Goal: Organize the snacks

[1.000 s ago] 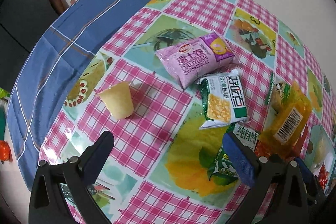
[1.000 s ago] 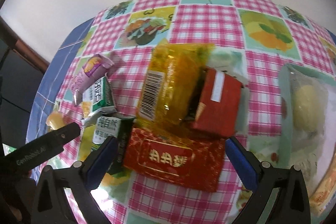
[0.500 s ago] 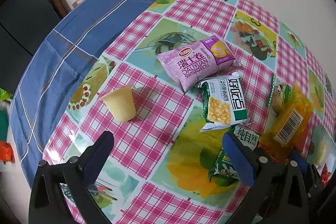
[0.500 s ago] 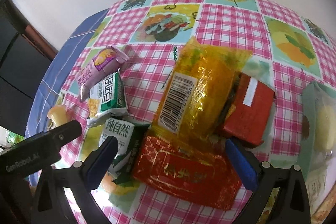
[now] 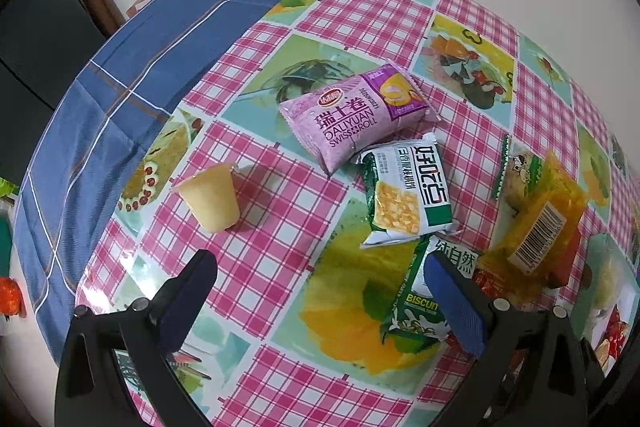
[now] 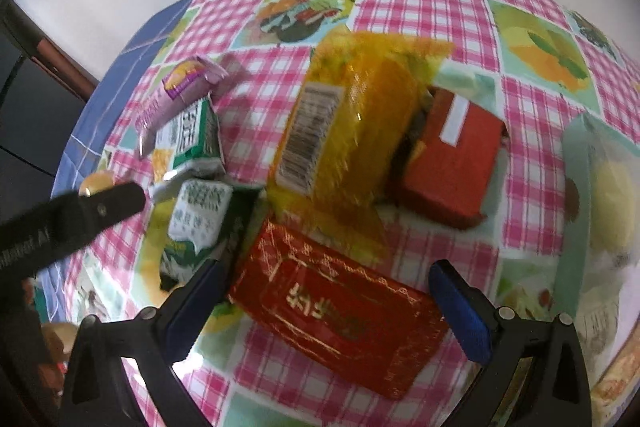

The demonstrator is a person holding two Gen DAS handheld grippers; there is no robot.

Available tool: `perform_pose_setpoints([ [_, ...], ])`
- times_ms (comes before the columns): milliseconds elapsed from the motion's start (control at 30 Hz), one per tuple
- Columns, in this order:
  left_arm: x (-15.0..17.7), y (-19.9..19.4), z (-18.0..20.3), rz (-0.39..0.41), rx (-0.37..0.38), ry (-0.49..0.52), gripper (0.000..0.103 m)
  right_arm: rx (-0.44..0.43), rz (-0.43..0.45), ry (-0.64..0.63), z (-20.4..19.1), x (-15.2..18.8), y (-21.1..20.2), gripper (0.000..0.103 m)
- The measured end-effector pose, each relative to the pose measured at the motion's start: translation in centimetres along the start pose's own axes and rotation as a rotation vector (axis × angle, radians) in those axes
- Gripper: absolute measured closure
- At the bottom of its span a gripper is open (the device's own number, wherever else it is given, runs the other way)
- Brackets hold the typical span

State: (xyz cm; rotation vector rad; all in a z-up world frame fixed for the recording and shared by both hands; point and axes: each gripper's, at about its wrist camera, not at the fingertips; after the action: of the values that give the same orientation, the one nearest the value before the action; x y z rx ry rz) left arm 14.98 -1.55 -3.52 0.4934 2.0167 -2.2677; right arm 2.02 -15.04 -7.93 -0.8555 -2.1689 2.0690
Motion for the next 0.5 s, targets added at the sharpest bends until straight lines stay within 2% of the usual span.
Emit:
perform_pose_setpoints([
  [233,0.3,0.3,0.7,-0.012,0.014,0.025,0.0,0.021,-0.055,-0.058,-0.9,1.6,-0.3,0.0],
  [400,0.7,0.5,1.9,-0.018,0.025,0.079,0.0,0.122,-0.097,-0.159,-2.2,2.1,0.5,0.0],
  [500,1.2,0.7,2.9,-0.016,0.03,0.132,0.0,0.157,-0.094,-0.163,-2.2,2.0,0.8,0.001],
])
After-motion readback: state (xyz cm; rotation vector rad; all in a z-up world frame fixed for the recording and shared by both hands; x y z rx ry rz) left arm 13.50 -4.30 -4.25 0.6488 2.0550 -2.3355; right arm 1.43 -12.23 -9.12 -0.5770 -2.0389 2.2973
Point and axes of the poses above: each gripper's, at about its wrist camera, not at the fingertips, and y roughly the way its jaws point, z to its right, x to its underside, and after that the axes turned 15 degrees about -y, right-handed
